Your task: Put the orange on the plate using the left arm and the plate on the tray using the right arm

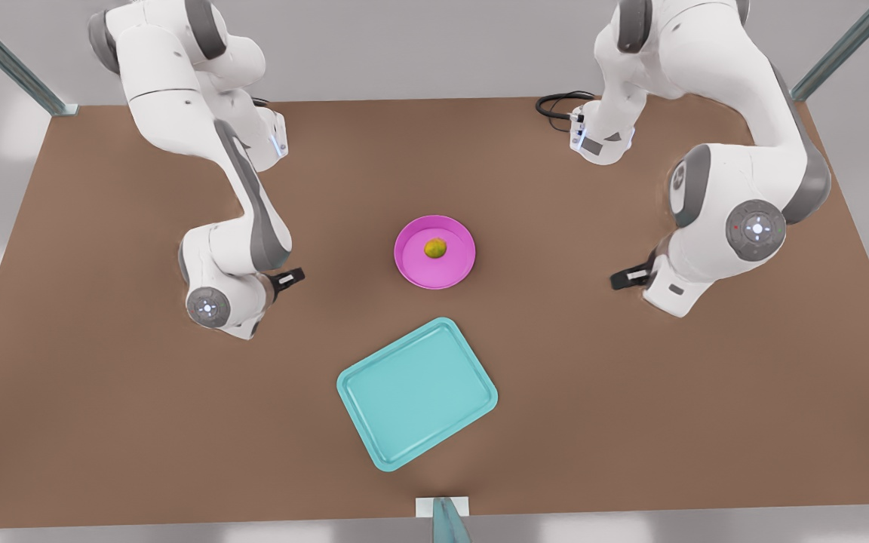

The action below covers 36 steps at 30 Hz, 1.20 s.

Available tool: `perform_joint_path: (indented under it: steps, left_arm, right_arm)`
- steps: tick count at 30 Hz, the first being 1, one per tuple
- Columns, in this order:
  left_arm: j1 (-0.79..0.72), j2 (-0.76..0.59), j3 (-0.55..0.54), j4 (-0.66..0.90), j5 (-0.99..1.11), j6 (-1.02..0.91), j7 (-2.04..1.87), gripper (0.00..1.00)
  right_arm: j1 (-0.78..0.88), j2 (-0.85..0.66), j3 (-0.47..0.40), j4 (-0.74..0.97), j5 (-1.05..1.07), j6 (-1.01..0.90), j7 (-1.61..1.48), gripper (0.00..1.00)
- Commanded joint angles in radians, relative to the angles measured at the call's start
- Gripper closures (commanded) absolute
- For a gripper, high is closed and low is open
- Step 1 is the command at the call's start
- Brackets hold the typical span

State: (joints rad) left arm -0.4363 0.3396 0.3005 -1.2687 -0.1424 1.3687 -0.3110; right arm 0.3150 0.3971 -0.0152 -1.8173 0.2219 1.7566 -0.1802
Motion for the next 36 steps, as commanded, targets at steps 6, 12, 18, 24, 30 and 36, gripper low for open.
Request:
perform_joint_path:
  steps: [6, 12, 18, 24, 30, 36]
  left_arm:
    - [0.413, -0.148, -0.492, -0.037, 0.3, -0.148, 0.334, 0.0]
    - [0.412, -0.151, -0.5, -0.037, 0.296, -0.161, 0.332, 0.0]
    - [0.412, -0.152, -0.495, -0.037, 0.294, -0.161, 0.328, 0.0]
    - [0.412, -0.152, -0.495, -0.037, 0.294, -0.163, 0.328, 0.0]
    - [0.412, -0.152, -0.495, -0.037, 0.294, -0.165, 0.326, 0.0]
    - [0.41, -0.171, -0.503, -0.035, 0.294, -0.178, 0.328, 0.0]
  right_arm:
    - [0.156, 0.026, 0.035, -0.191, 0.343, 0.586, 0.048, 0.0]
    - [0.242, 0.058, 0.057, -0.178, 0.43, 0.632, 0.05, 0.0]
    - [0.265, 0.112, 0.09, -0.177, 0.45, 0.65, 0.048, 0.0]
    - [0.279, 0.135, 0.103, -0.177, 0.45, 0.65, 0.047, 0.0]
    - [0.292, 0.164, 0.106, -0.172, 0.45, 0.647, 0.037, 0.05]
    - [0.291, 0.161, 0.106, -0.165, 0.45, 0.624, 0.036, 0.41]
